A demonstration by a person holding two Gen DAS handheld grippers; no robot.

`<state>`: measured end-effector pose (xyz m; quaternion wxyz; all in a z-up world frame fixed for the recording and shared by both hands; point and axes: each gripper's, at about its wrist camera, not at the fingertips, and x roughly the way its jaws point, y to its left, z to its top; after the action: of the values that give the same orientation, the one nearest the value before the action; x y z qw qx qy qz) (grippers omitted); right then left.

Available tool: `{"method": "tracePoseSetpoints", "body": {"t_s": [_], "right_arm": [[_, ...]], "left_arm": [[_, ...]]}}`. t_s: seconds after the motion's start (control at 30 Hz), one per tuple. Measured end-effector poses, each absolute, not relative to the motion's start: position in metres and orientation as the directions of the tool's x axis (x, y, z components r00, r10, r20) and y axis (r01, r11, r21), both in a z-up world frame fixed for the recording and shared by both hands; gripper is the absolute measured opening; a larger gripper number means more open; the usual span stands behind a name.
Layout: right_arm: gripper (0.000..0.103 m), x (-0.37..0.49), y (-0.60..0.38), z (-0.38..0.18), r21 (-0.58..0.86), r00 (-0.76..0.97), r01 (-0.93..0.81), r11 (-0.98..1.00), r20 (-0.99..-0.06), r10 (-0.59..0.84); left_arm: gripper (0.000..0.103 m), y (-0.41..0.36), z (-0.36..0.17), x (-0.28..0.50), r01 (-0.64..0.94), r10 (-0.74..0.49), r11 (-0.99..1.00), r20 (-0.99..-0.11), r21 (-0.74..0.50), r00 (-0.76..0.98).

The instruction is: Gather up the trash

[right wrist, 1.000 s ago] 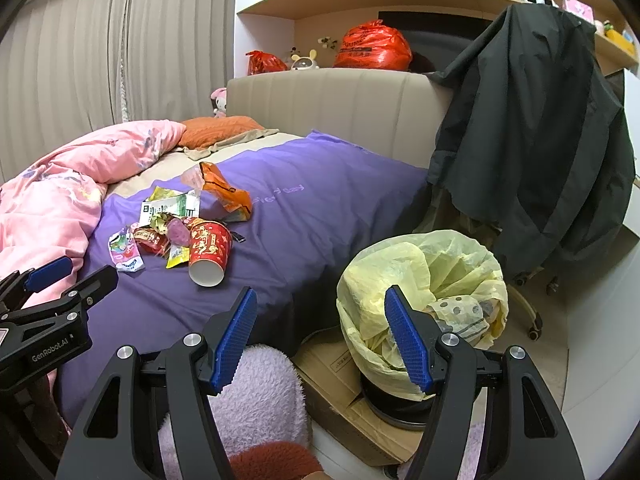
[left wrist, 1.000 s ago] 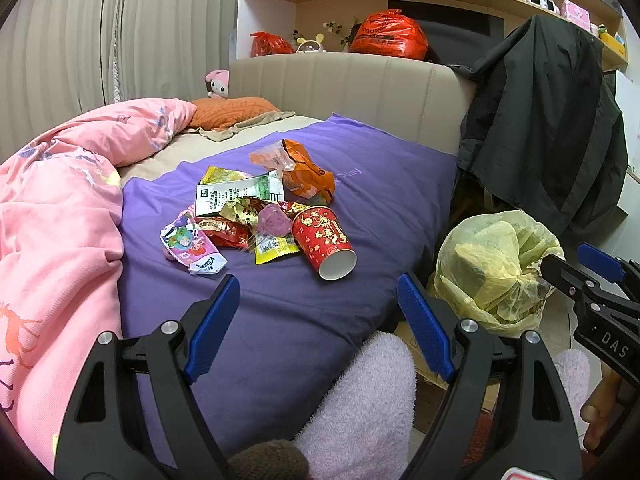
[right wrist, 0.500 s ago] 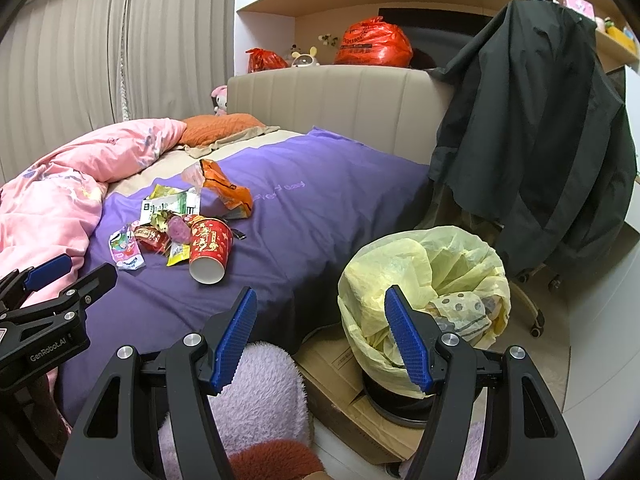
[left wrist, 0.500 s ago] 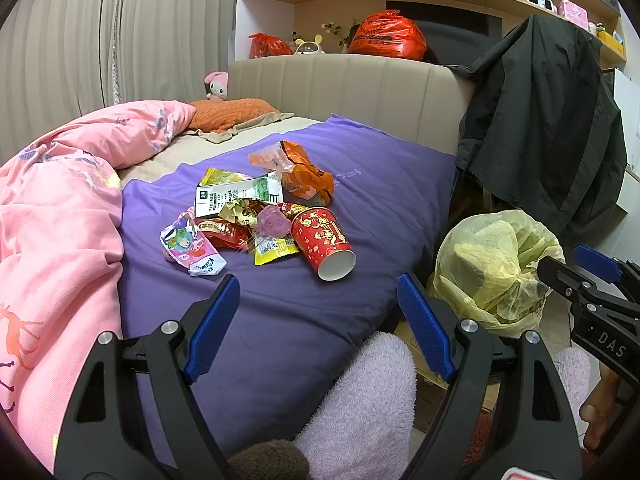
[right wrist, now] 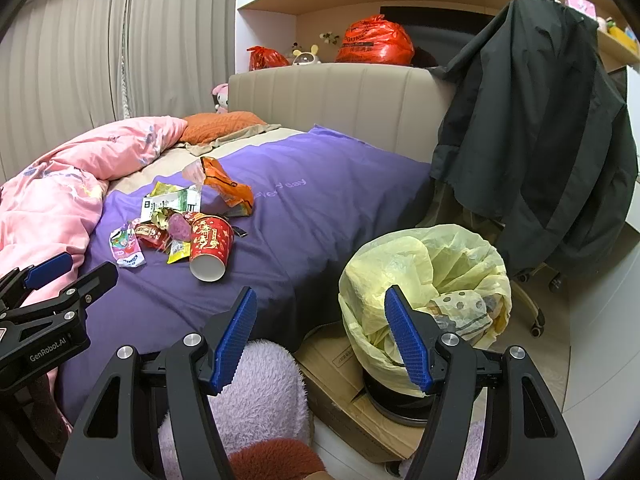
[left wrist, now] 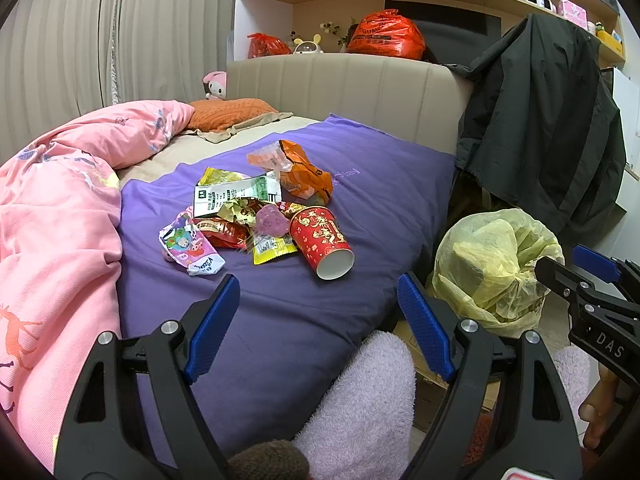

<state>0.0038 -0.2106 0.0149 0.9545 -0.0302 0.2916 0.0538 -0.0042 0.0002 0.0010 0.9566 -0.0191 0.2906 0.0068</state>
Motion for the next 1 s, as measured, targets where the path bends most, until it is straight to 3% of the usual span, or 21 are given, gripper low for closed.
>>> {"method": "tracePoseSetpoints", "body": {"t_s": [1.0], "right_arm": [[0.063, 0.0052, -0.2137, 0.0153, -0.024, 0.822, -0.123, 0.992, -0.562, 0.088]], "left_arm": [[0.077, -0.0044, -0.0014, -0.0064, -0.021, 0.001, 0.999, -0.558, -0.029, 0.830]]}}
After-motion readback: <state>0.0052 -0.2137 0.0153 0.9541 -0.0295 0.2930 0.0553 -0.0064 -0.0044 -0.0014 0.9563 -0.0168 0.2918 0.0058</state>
